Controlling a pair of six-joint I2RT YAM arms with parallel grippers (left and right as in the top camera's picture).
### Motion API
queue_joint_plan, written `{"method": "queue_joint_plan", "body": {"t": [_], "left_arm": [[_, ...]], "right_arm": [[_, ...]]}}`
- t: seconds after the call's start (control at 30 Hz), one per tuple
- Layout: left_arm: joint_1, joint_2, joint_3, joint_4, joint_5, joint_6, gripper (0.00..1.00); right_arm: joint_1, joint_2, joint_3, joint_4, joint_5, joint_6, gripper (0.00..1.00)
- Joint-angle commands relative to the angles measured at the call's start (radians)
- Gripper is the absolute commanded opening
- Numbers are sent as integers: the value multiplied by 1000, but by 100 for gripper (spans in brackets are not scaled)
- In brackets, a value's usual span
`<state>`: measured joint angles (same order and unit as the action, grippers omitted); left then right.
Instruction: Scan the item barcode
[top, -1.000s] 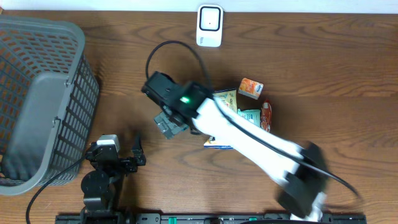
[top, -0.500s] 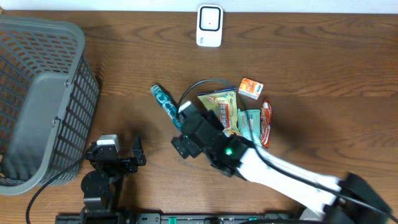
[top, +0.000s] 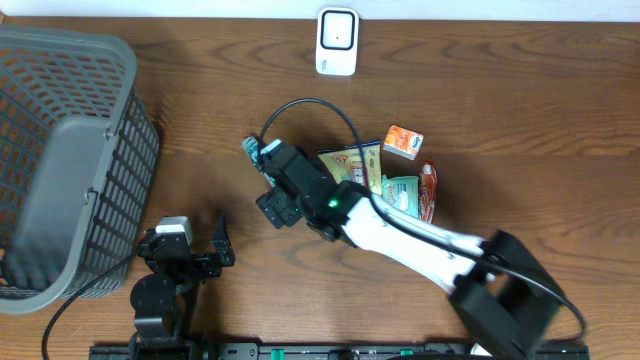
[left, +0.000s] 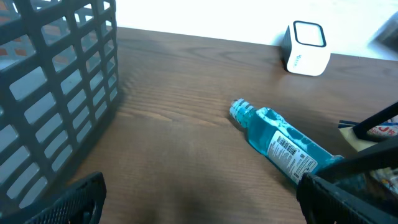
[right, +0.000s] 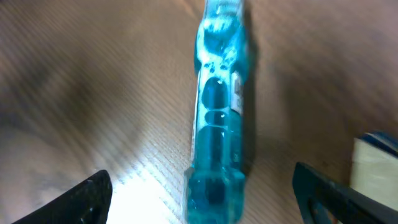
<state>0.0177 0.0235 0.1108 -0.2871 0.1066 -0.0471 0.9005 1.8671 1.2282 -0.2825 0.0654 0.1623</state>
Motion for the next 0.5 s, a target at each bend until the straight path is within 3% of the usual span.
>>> {"method": "queue_joint_plan", "body": {"t": [0.0, 0.47], "left_arm": [[3, 0, -14, -26, 13, 17, 98], [3, 0, -14, -26, 13, 17, 98]], "right_arm": [[-3, 79, 34, -22, -24, -42, 84], [-72, 164, 51, 10, -25, -112, 72]]}}
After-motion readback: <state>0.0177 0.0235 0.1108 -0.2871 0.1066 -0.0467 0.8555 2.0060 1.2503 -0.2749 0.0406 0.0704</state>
